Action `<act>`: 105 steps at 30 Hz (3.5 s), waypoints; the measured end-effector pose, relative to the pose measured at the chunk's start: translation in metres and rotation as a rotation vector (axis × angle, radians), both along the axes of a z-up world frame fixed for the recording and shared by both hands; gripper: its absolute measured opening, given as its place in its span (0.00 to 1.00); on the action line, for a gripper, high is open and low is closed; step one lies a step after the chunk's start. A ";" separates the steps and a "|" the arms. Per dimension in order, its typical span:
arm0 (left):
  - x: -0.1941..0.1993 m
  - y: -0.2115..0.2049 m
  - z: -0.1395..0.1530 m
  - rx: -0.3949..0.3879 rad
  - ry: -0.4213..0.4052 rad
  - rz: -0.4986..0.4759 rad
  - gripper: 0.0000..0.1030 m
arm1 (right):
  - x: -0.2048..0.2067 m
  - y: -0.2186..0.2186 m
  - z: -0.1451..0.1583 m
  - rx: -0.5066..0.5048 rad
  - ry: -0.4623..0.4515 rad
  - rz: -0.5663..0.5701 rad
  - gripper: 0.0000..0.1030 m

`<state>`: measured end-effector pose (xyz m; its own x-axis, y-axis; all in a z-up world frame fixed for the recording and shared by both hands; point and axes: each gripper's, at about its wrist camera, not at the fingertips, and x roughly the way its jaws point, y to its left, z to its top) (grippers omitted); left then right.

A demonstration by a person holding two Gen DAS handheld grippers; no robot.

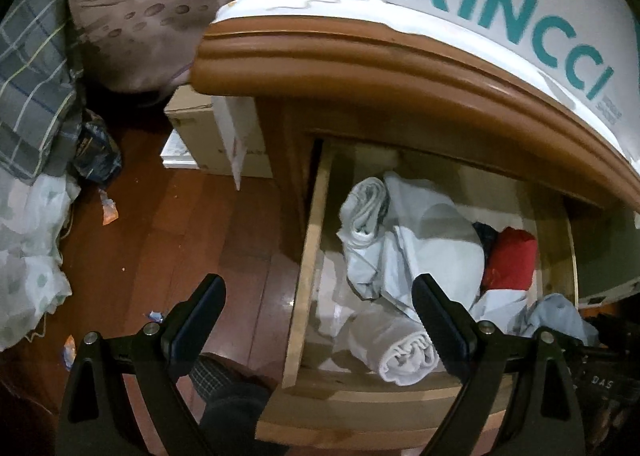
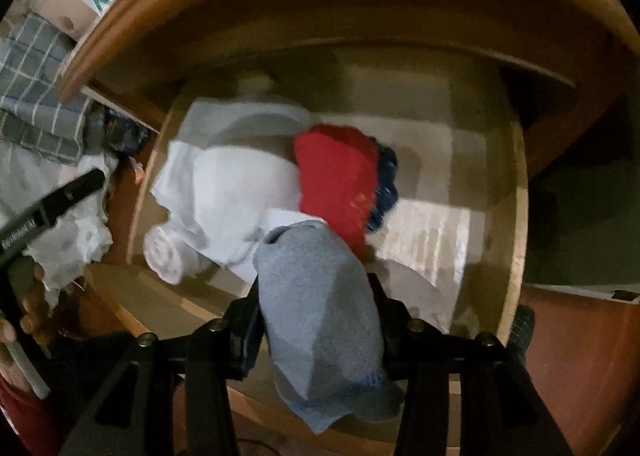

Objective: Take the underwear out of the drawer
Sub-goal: 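Grasp the rolled white towel with the left tool while the right tool holds the grey-blue sock, then lift the rolled white towel with the left tool and release it into the shoe box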

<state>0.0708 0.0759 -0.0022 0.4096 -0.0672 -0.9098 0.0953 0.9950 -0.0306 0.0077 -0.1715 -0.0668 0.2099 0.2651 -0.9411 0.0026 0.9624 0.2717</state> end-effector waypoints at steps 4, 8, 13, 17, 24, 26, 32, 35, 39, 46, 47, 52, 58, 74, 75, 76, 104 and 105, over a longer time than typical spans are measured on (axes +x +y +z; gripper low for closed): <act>-0.002 -0.007 -0.004 -0.009 0.024 -0.041 0.90 | -0.003 -0.006 -0.007 -0.026 0.011 0.005 0.45; -0.003 -0.018 -0.014 -0.038 0.080 -0.101 0.90 | -0.010 -0.009 0.006 -0.092 -0.088 -0.021 0.45; -0.005 -0.032 -0.035 -0.025 0.166 -0.142 0.90 | -0.028 -0.030 0.021 -0.045 -0.228 -0.112 0.45; -0.005 -0.045 -0.049 0.025 0.207 -0.163 0.90 | -0.031 -0.042 0.017 0.018 -0.238 -0.149 0.45; -0.005 -0.060 -0.076 0.087 0.295 -0.198 0.90 | -0.029 -0.046 0.030 0.056 -0.273 -0.173 0.45; -0.003 -0.062 -0.083 0.094 0.323 -0.196 0.90 | -0.029 -0.049 0.033 0.060 -0.283 -0.183 0.45; 0.002 -0.072 -0.096 0.094 0.369 -0.167 0.89 | -0.034 -0.059 0.040 0.078 -0.300 -0.214 0.45; 0.005 -0.075 -0.099 0.094 0.380 -0.143 0.79 | -0.034 -0.062 0.038 0.084 -0.282 -0.221 0.45; 0.003 -0.078 -0.109 0.100 0.425 -0.130 0.53 | -0.033 -0.062 0.034 0.088 -0.263 -0.215 0.45; -0.006 -0.070 -0.098 0.090 0.399 -0.141 0.42 | -0.033 -0.061 0.034 0.093 -0.257 -0.213 0.45; -0.007 -0.067 -0.095 0.086 0.396 -0.141 0.41 | -0.033 -0.061 0.034 0.092 -0.256 -0.216 0.45; -0.012 -0.054 -0.085 0.063 0.389 -0.140 0.41 | -0.034 -0.058 0.034 0.084 -0.256 -0.200 0.45; -0.011 -0.036 -0.080 0.026 0.367 -0.104 0.38 | -0.034 -0.060 0.033 0.087 -0.250 -0.207 0.45; -0.035 -0.013 -0.001 -0.104 0.150 -0.083 0.38 | -0.036 -0.060 0.023 -0.006 -0.221 -0.183 0.45; -0.036 -0.009 0.008 -0.121 0.140 -0.082 0.38 | -0.036 -0.058 0.023 -0.015 -0.222 -0.174 0.45; -0.036 -0.006 0.016 -0.135 0.131 -0.083 0.38 | -0.036 -0.058 0.024 -0.021 -0.225 -0.173 0.45; 0.098 -0.085 0.258 -0.209 -0.199 -0.263 0.38 | -0.035 -0.058 0.018 -0.084 -0.194 -0.166 0.45; 0.103 -0.089 0.255 -0.209 -0.187 -0.266 0.38 | -0.035 -0.058 0.018 -0.083 -0.194 -0.165 0.45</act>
<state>0.1742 -0.0134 0.2531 0.5104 -0.3691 -0.7767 0.3722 0.9090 -0.1874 -0.0275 -0.2297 -0.0486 0.4225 0.1365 -0.8960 0.1165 0.9722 0.2030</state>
